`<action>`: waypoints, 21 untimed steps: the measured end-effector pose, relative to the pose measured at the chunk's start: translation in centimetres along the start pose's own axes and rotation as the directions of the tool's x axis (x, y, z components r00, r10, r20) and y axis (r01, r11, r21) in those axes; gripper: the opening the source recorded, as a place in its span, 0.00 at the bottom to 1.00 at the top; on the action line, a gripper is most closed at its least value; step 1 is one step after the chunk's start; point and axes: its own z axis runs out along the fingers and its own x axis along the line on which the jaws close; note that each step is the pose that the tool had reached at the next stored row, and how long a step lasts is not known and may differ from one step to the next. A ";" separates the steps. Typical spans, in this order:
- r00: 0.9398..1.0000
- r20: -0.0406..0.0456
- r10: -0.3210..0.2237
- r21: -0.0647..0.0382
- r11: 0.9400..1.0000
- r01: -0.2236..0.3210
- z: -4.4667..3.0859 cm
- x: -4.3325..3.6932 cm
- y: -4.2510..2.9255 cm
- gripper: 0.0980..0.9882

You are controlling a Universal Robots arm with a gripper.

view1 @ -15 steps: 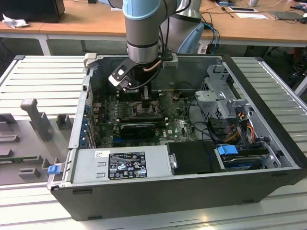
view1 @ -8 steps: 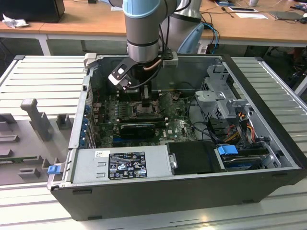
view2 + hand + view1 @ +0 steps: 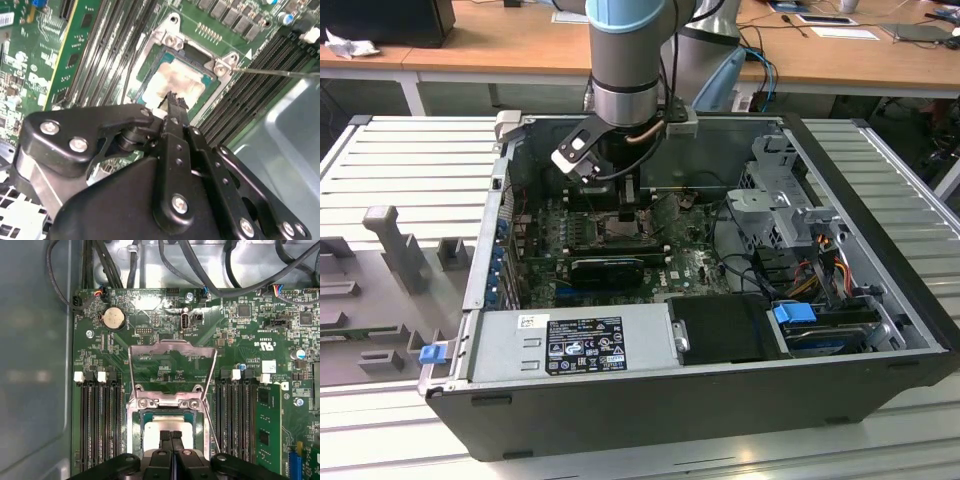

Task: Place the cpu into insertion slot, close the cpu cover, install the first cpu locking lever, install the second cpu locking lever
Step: 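Close the cpu cover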

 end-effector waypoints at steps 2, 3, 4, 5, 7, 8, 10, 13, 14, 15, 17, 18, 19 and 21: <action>1.000 0.000 0.000 0.003 1.000 0.000 -0.51 0.01 0.03 0.01; 1.000 0.000 0.000 0.003 1.000 0.000 -0.80 0.02 0.05 0.01; 1.000 0.000 0.000 0.003 1.000 0.000 -1.51 0.03 0.09 0.01; 1.000 0.000 0.000 0.003 1.000 0.000 -2.14 0.04 0.12 0.01; 1.000 -0.002 0.000 0.005 1.000 0.000 -2.89 -0.12 0.27 0.01; 1.000 -0.002 0.001 0.008 1.000 -0.001 -2.84 -0.21 0.94 0.01; 1.000 -0.004 0.001 0.011 1.000 -0.001 -2.77 -0.21 2.13 0.01; 1.000 -0.005 0.001 0.014 1.000 -0.001 -3.45 -0.20 2.58 0.01; 1.000 -0.005 0.001 0.014 1.000 -0.001 -3.94 -0.19 2.61 0.01; 1.000 -0.005 0.001 0.014 1.000 -0.001 -3.98 -0.18 2.92 0.01; 1.000 -0.005 0.001 0.016 1.000 -0.001 -3.91 -0.17 4.19 0.01; 1.000 -0.005 0.001 0.017 1.000 -0.001 -3.89 -0.17 4.62 0.01; 1.000 -0.005 0.001 0.019 1.000 -0.001 -3.83 -0.16 5.35 0.01; 1.000 -0.005 0.001 0.023 1.000 -0.001 -3.70 -0.13 6.86 0.01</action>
